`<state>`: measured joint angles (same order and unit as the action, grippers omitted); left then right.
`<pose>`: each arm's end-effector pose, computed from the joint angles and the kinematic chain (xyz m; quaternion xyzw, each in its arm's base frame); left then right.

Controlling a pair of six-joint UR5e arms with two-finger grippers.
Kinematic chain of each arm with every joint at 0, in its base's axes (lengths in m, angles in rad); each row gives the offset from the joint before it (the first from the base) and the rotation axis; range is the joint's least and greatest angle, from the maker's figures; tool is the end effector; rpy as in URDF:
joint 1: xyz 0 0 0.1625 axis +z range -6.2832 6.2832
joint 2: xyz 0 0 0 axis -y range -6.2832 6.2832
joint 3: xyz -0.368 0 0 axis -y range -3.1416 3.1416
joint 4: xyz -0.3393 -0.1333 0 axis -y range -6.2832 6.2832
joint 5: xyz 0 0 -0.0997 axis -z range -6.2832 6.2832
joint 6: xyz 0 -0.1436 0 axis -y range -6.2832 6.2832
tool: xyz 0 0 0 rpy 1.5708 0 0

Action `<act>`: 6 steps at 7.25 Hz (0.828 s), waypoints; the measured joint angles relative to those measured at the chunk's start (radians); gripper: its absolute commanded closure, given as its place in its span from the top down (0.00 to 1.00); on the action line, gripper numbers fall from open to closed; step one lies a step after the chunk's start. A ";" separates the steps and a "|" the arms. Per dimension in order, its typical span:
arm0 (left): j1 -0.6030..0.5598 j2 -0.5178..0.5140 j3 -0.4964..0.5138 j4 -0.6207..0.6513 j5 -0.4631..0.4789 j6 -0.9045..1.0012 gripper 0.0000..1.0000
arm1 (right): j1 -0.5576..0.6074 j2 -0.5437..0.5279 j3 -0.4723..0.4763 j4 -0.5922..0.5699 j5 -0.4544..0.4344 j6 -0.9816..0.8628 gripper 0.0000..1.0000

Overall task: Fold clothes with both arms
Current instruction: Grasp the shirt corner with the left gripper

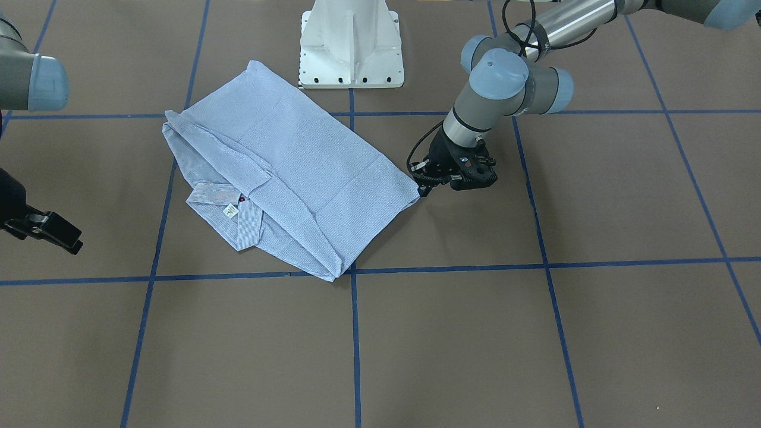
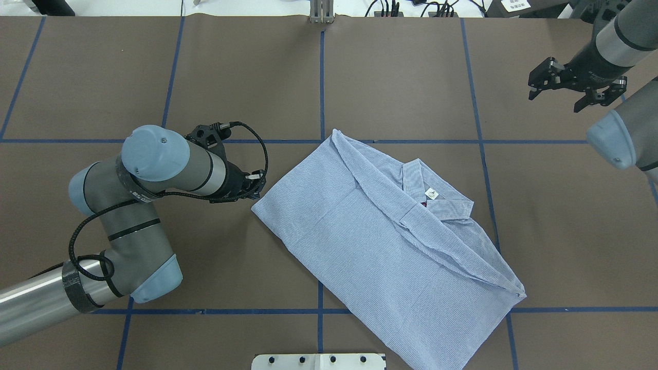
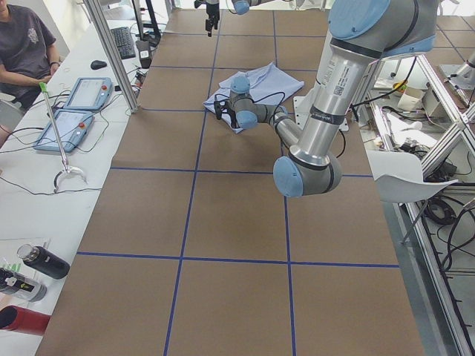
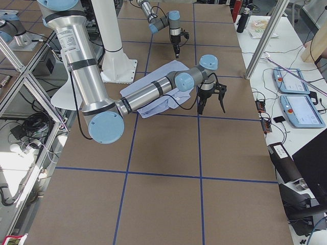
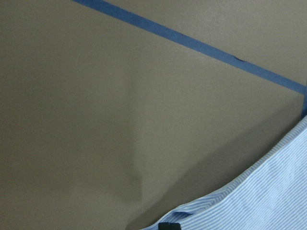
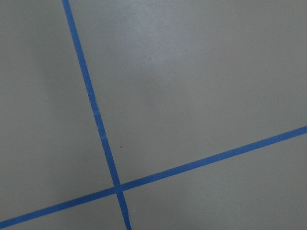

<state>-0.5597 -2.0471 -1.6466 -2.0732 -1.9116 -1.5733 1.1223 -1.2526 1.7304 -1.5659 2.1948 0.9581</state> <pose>0.4839 -0.4039 0.2917 -0.0045 0.5171 -0.1543 0.8419 -0.1978 -0.5250 0.4130 -0.0193 -0.3745 0.1619 0.9128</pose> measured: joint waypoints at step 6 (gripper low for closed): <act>0.116 -0.007 -0.018 -0.008 0.006 -0.339 0.51 | 0.005 -0.004 0.008 0.001 0.005 0.005 1.00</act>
<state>-0.4434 -2.0544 -1.6642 -2.0815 -1.9054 -1.9122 1.1268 -1.2570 1.7380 -1.5647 2.1995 0.9630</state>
